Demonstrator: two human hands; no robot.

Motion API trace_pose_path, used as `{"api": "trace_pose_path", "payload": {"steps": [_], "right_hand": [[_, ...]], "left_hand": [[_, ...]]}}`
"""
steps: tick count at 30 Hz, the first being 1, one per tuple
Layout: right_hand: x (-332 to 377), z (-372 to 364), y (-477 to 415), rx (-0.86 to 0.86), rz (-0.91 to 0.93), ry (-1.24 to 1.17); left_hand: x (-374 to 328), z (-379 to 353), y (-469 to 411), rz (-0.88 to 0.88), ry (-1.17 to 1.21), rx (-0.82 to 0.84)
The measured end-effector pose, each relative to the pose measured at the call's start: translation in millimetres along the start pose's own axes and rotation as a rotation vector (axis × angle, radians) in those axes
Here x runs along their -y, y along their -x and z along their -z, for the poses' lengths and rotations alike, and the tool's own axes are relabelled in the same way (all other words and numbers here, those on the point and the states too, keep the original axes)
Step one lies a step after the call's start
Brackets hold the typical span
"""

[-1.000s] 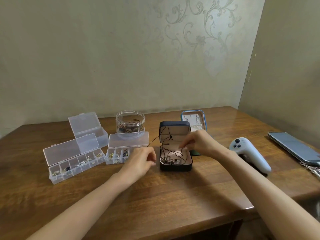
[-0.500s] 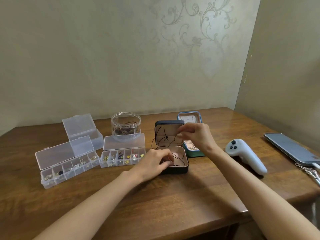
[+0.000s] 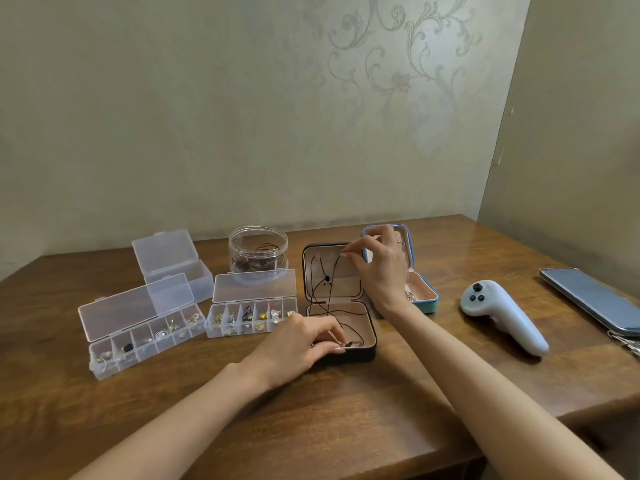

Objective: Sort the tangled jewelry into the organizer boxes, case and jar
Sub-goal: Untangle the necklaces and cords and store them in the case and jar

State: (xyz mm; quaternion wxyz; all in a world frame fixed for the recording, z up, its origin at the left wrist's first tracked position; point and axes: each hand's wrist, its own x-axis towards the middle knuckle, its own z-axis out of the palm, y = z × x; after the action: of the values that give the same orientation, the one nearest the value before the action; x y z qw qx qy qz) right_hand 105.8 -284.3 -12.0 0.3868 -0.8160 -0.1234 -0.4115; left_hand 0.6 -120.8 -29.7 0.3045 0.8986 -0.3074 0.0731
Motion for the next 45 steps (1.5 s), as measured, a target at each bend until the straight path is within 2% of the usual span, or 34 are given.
{"api": "trace_pose_path", "payload": {"steps": [3,4,7,9,10,12,15,19,26,34,40,45], "right_hand": [[-3.3,-3.6,-1.9,0.044,-0.037,-0.119],[-5.3,-3.8,-2.2,0.064,-0.047,-0.154],[-8.0,-3.5,-0.7,0.064,-0.055,-0.258],[-7.9,-2.6,0.6,0.052,-0.044,-0.283],[-7.9,-2.2,1.1,0.042,-0.035,-0.287],[-8.6,-1.6,1.8,0.018,-0.026,-0.303],[-13.0,-3.5,2.6,-0.006,0.003,-0.320],[-18.3,-8.5,4.5,-0.029,0.101,-0.223],[-12.2,-15.3,10.8,-0.088,0.110,-0.148],[-14.4,-11.0,10.3,-0.158,0.182,-0.004],[-12.2,-11.3,11.5,-0.182,0.091,0.032],[-8.7,-10.4,10.4,-0.123,-0.033,-0.070]], "left_hand": [[0.2,-0.7,-1.2,-0.047,-0.028,-0.010],[0.4,0.3,-3.4,-0.096,-0.070,-0.065],[4.0,6.9,-27.4,-0.212,-0.247,-0.458],[6.1,18.2,-56.0,-0.098,-0.310,-0.672],[6.7,25.6,-71.2,0.024,-0.330,-0.673],[8.3,38.7,-98.5,0.271,-0.366,-0.505],[12.5,45.5,-121.9,0.400,-0.377,-0.290],[17.9,41.6,-122.2,0.374,-0.273,-0.273],[16.7,39.4,-114.5,0.311,-0.155,-0.289],[17.5,36.4,-112.6,0.213,-0.187,-0.260],[17.6,35.2,-111.2,0.206,-0.228,-0.284],[19.7,34.8,-114.7,0.223,-0.205,-0.267]]}}
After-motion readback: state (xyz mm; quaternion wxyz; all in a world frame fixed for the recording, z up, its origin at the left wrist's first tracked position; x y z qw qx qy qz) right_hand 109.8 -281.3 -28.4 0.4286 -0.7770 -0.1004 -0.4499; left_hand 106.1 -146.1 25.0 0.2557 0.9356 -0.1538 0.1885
